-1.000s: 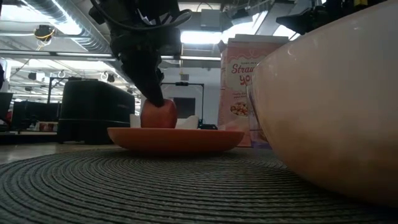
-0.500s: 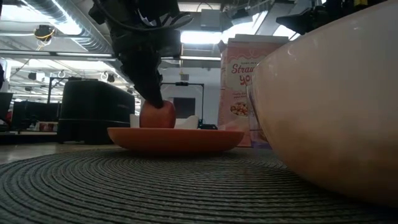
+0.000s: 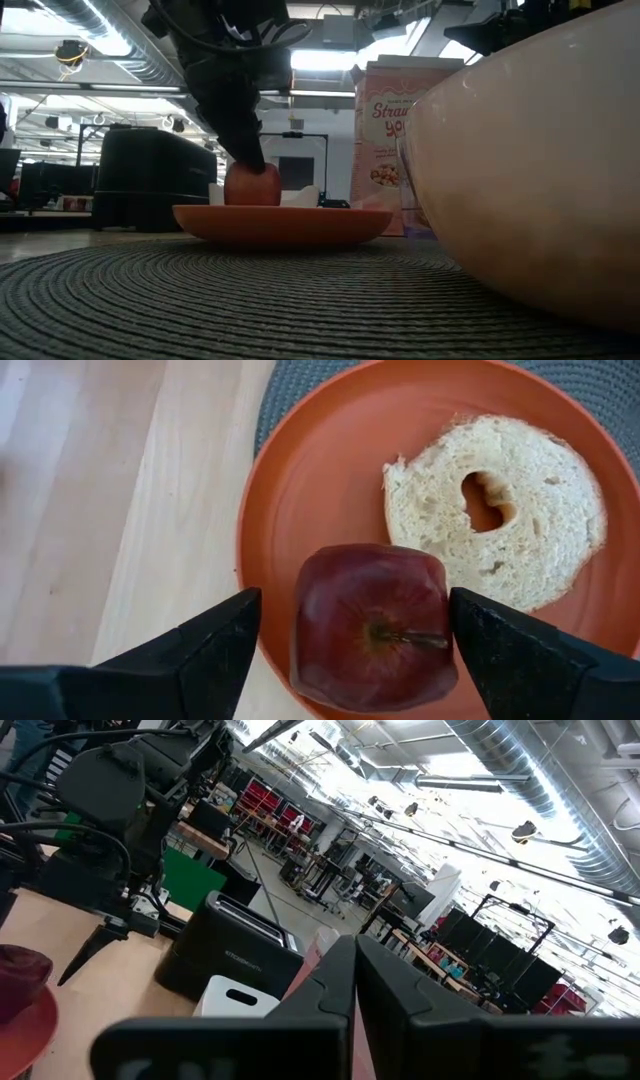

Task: Arrange a breakfast setting
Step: Put the apple on the red plate, then put the spoon on the gray place mat

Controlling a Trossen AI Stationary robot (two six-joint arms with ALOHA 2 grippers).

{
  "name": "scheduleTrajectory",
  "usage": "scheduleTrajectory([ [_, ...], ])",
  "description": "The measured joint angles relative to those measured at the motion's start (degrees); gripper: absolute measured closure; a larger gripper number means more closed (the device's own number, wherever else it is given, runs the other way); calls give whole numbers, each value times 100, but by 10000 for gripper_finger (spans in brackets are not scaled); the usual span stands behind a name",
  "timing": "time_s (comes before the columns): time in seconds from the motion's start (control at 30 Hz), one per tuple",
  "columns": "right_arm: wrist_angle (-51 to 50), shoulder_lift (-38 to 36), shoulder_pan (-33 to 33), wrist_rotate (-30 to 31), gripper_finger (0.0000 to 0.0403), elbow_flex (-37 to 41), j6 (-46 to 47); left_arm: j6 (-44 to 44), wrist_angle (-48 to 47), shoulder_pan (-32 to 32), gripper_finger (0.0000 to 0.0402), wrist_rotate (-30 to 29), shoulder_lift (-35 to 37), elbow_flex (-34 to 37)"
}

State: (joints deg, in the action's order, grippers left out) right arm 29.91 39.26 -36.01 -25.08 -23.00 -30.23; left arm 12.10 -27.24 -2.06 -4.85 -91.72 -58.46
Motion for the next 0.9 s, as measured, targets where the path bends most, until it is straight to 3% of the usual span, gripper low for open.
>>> scheduleTrajectory([
  [0.23,0,1,0,2,388,0,0,144,41,-186,65,14,-2,0],
  [0.9,0,-1,2,0,388,0,19,234,286,-273,64,-338,-4,-390],
])
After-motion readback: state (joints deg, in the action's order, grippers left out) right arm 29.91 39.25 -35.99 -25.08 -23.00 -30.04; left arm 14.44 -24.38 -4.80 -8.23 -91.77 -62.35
